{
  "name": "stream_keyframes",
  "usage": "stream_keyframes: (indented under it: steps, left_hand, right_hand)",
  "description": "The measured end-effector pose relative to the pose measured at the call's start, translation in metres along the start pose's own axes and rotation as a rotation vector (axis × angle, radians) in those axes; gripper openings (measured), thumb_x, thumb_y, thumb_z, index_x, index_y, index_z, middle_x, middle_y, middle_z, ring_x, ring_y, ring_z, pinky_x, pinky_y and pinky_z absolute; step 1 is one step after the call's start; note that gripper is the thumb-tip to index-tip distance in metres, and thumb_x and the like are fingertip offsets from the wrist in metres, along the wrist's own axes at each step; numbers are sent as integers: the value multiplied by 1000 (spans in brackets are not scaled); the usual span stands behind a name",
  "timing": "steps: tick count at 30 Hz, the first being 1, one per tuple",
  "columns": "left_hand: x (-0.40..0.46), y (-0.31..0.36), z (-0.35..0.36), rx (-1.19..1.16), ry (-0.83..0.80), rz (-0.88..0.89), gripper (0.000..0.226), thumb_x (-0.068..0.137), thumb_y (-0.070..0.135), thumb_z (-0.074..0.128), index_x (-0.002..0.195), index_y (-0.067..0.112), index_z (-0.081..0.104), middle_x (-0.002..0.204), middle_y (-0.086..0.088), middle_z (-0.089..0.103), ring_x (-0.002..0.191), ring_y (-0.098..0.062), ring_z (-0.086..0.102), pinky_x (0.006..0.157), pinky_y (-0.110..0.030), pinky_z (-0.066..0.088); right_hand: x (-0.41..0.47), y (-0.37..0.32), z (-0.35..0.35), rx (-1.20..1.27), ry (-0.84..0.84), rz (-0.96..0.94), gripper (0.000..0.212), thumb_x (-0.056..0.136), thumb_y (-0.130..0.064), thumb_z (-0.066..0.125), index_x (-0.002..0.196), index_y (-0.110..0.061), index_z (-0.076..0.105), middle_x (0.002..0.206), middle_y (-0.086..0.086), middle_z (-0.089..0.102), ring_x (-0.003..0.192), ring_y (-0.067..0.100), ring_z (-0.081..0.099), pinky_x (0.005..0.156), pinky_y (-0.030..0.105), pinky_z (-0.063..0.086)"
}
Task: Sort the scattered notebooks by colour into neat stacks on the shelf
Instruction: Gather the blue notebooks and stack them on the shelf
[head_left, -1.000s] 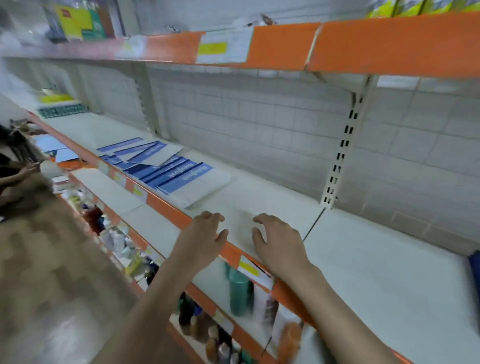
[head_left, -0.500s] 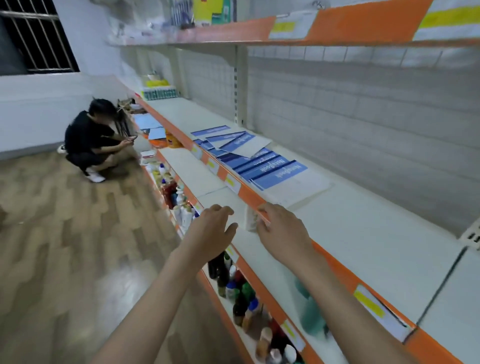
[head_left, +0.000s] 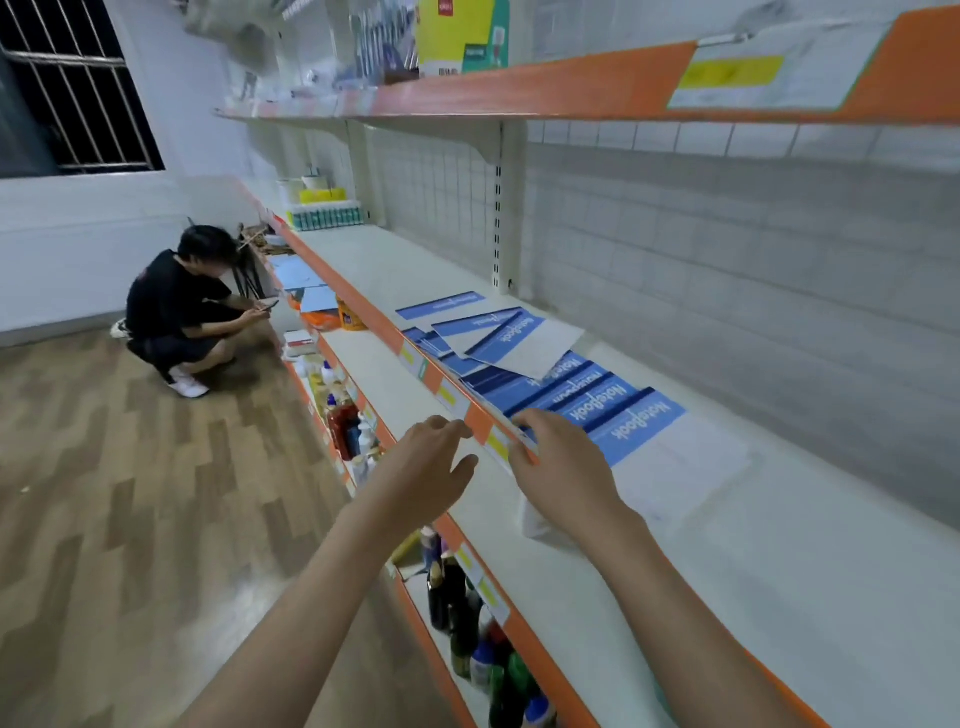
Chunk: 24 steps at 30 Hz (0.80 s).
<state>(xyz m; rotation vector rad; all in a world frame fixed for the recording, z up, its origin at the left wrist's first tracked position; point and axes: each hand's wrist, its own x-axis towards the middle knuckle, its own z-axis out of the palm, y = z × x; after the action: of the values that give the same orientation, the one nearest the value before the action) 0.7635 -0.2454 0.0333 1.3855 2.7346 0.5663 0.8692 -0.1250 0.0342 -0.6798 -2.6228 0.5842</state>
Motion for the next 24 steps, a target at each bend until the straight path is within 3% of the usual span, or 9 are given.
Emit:
stream_keyframes:
  steps: [8, 13, 24]
  left_hand:
    - [75, -17, 4, -8, -19, 96, 41, 98, 33, 45, 137, 19, 46, 138, -1, 48, 124, -20, 47, 100, -37, 42]
    - [114, -7, 20, -70, -55, 187, 40, 98, 31, 46, 135, 17, 47, 133, -2, 49, 114, -20, 52, 91, -32, 45]
    - [200, 34, 54, -124, -214, 538, 39, 97, 29, 47, 132, 14, 50, 131, -6, 51, 121, -23, 48, 99, -40, 42]
  right_hand:
    - [63, 15, 10, -26, 10, 85, 36, 97, -31, 42, 131, -22, 49, 134, -4, 51, 119, 16, 51, 97, 37, 42]
    - [72, 39, 5, -62, 49, 197, 35, 97, -30, 41, 129, -23, 50, 131, -2, 54, 119, 18, 51, 93, 35, 44]
    - [85, 77, -13, -144, 200, 560, 24, 93, -26, 44, 113, -20, 57, 114, 3, 59, 105, 24, 57, 86, 35, 47]
